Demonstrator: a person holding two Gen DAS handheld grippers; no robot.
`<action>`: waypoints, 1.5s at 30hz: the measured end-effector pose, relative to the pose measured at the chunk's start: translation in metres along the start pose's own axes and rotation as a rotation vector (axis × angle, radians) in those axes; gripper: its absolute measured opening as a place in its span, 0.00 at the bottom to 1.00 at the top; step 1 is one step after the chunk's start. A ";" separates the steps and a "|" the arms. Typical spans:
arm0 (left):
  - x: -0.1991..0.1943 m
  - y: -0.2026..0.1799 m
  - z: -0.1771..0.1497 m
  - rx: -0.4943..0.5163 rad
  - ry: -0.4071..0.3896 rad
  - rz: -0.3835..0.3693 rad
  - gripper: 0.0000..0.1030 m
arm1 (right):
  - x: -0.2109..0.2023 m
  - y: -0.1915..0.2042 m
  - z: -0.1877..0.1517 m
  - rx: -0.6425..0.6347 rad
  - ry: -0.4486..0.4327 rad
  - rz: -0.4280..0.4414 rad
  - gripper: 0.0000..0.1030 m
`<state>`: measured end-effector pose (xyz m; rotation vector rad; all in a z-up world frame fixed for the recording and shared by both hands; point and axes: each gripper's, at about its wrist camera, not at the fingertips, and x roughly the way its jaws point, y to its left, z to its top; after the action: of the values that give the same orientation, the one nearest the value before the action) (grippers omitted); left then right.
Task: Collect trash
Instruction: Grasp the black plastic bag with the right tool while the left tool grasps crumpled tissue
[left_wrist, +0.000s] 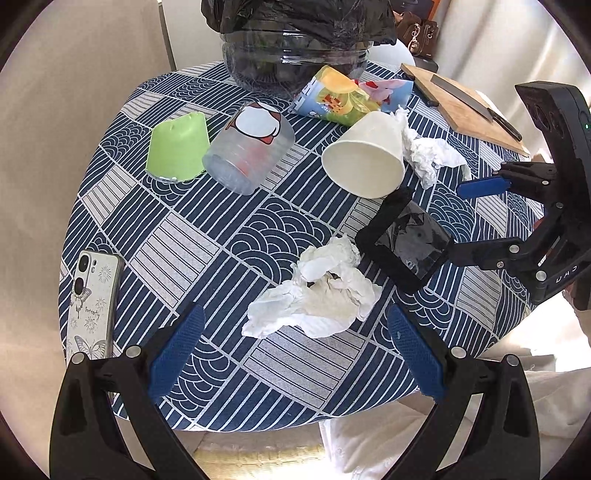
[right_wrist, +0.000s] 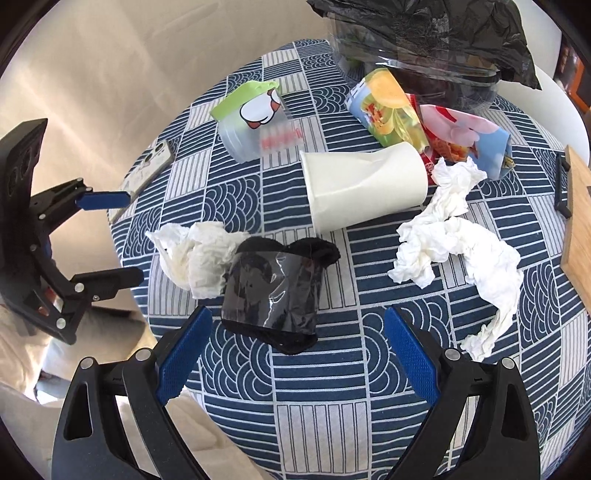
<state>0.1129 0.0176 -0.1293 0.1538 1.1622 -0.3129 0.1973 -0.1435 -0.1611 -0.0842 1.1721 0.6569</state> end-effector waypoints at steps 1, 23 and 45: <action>0.003 -0.001 -0.002 0.008 0.000 0.000 0.94 | 0.003 0.001 0.000 -0.001 0.005 0.006 0.87; 0.057 -0.004 -0.004 0.099 0.076 -0.059 0.94 | 0.058 0.004 0.013 -0.007 0.123 0.080 0.88; 0.059 -0.025 0.000 0.201 0.093 -0.085 0.39 | 0.046 0.013 0.010 -0.043 0.131 0.134 0.57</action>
<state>0.1263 -0.0153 -0.1830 0.2981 1.2305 -0.5022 0.2094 -0.1093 -0.1942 -0.0869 1.2977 0.8046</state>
